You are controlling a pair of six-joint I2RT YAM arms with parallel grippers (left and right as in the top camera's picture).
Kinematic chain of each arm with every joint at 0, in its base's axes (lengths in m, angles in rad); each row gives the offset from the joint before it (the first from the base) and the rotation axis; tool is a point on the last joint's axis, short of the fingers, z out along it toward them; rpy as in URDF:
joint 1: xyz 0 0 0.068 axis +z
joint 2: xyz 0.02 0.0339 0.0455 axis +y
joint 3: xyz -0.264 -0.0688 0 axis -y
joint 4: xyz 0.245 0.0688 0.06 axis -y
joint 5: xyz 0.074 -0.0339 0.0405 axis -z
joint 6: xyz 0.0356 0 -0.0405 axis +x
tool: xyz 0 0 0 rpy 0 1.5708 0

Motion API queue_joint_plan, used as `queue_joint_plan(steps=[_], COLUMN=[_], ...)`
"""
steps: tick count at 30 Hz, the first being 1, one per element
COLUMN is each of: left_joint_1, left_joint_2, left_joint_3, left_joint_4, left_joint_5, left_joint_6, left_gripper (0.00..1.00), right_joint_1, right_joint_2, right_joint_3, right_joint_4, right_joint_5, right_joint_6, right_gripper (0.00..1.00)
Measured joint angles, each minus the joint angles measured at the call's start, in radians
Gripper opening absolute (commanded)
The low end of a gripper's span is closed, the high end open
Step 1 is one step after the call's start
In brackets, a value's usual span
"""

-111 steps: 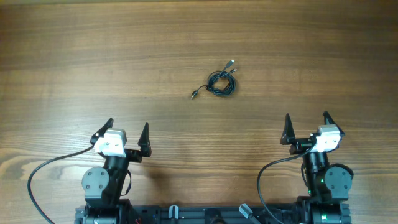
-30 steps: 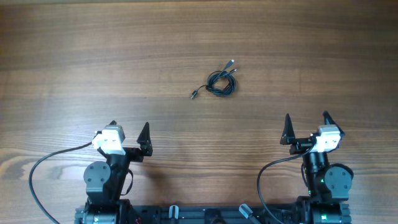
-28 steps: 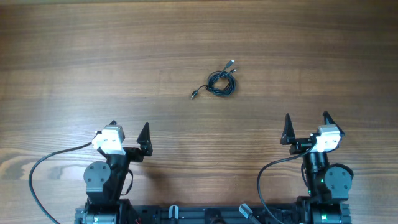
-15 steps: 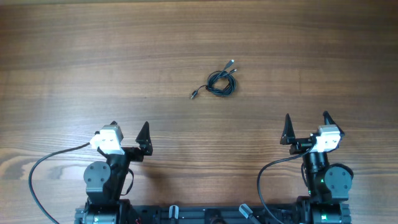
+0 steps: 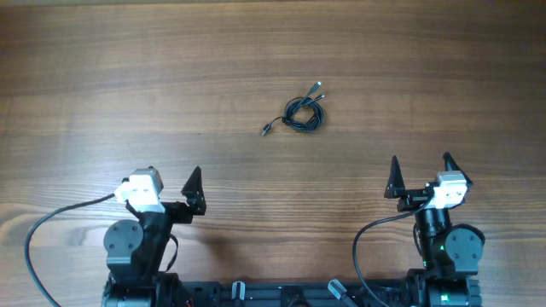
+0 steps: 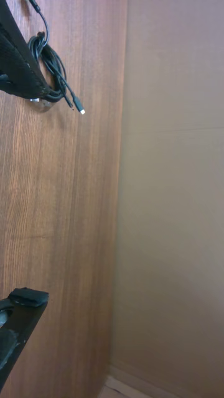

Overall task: Untangle cables
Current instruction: 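Reach the left gripper forward toward the coiled black cable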

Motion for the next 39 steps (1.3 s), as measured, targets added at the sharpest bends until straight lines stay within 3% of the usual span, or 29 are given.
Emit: queue_joint_plan(steps=[4,18,23,30,31,35,39], left_joint_1=[0.0,0.0,0.0,0.0,0.0,0.001,0.0], left_joint_2=[0.042,0.042,0.048,0.354,0.434,0.656,0.756], left_joint_3=[0.01,0.01,0.012,0.229,0.283,0.365,0.369], left_joint_4=[0.001,-0.002,0.024,0.019,0.021,0.151,0.176], left_joint_5=[0.069,0.11,0.111,0.111,0.112,0.229,0.373], left_joint_6=[0.0,0.0,-0.024,-0.124,-0.158,-0.314,-0.374], left_gripper=[1.0,0.99,0.92,0.85,1.0,1.0,1.0], right_joint_1=[0.0,0.0,0.0,0.0,0.0,0.0,0.0], right_joint_2=[0.0,0.0,0.0,0.0,-0.001,-0.001,-0.001], right_joint_3=[0.0,0.0,0.0,0.0,-0.001,-0.001,-0.001], right_joint_4=[0.0,0.0,0.0,0.0,0.0,0.0,0.0], right_joint_5=[0.0,0.0,0.0,0.0,0.0,0.0,0.0], right_joint_6=[0.0,0.0,0.0,0.0,0.0,0.0,0.0], right_gripper=[1.0,1.0,1.0,1.0,1.0,1.0,1.0])
